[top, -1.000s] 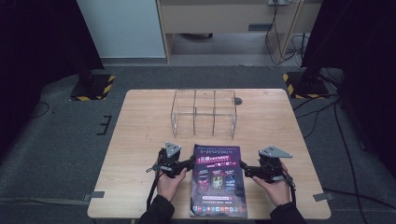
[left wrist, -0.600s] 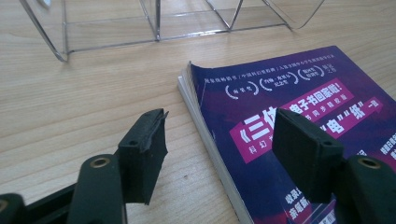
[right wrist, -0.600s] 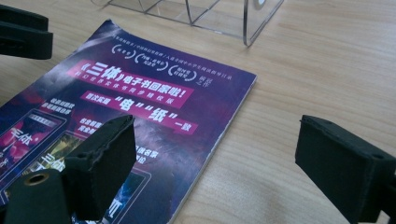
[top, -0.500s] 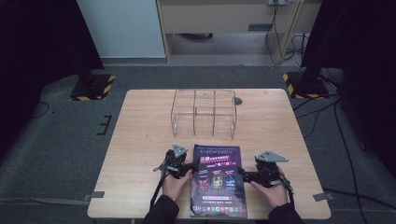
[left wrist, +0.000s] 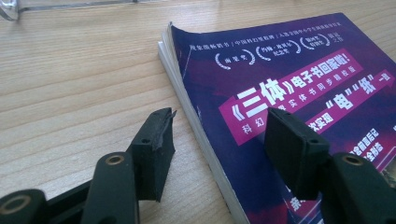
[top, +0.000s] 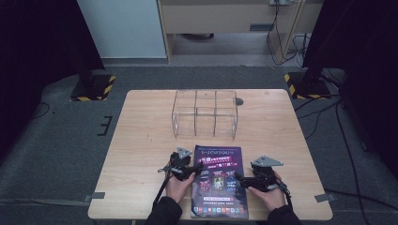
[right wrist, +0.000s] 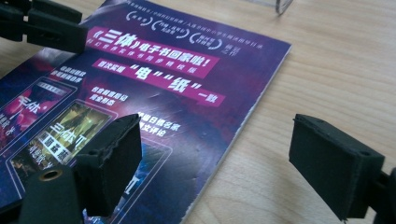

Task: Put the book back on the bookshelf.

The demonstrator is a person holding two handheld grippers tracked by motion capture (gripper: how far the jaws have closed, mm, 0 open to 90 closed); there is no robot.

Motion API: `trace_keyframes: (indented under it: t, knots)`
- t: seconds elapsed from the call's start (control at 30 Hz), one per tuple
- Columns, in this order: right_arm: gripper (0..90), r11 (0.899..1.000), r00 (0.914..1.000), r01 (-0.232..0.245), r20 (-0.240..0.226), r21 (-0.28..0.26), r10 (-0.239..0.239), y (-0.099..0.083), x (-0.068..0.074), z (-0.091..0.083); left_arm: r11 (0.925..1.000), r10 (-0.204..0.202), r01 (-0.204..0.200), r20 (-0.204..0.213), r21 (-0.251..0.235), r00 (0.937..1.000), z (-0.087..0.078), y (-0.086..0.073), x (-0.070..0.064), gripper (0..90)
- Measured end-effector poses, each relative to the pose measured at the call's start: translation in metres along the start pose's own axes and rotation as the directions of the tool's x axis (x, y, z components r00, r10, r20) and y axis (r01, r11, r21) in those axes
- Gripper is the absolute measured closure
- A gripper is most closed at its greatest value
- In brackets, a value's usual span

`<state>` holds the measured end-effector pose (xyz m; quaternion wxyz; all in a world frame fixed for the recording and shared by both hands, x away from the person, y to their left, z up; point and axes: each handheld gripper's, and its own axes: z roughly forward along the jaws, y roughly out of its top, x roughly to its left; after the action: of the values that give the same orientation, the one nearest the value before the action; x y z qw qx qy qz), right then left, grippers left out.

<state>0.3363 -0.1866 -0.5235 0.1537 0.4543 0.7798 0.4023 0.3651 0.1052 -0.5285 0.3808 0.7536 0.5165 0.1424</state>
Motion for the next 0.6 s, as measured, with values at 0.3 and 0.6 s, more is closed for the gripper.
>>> trace_keyframes:
  t: [0.3, 0.6]
  knots:
    - [20.4, 0.999, 0.9995, 0.02, -0.025, 0.029, -0.019, -0.005, 0.006, 0.009, 1.0, 0.004, -0.004, 0.015, -0.003, 0.9999, 0.003, 0.0, -0.006, 43.5]
    - [22.7, 0.999, 0.999, 0.013, -0.043, 0.03, -0.012, -0.007, 0.011, 0.013, 1.0, 0.008, -0.008, 0.009, -0.003, 0.9999, 0.004, 0.0, -0.008, 42.7]
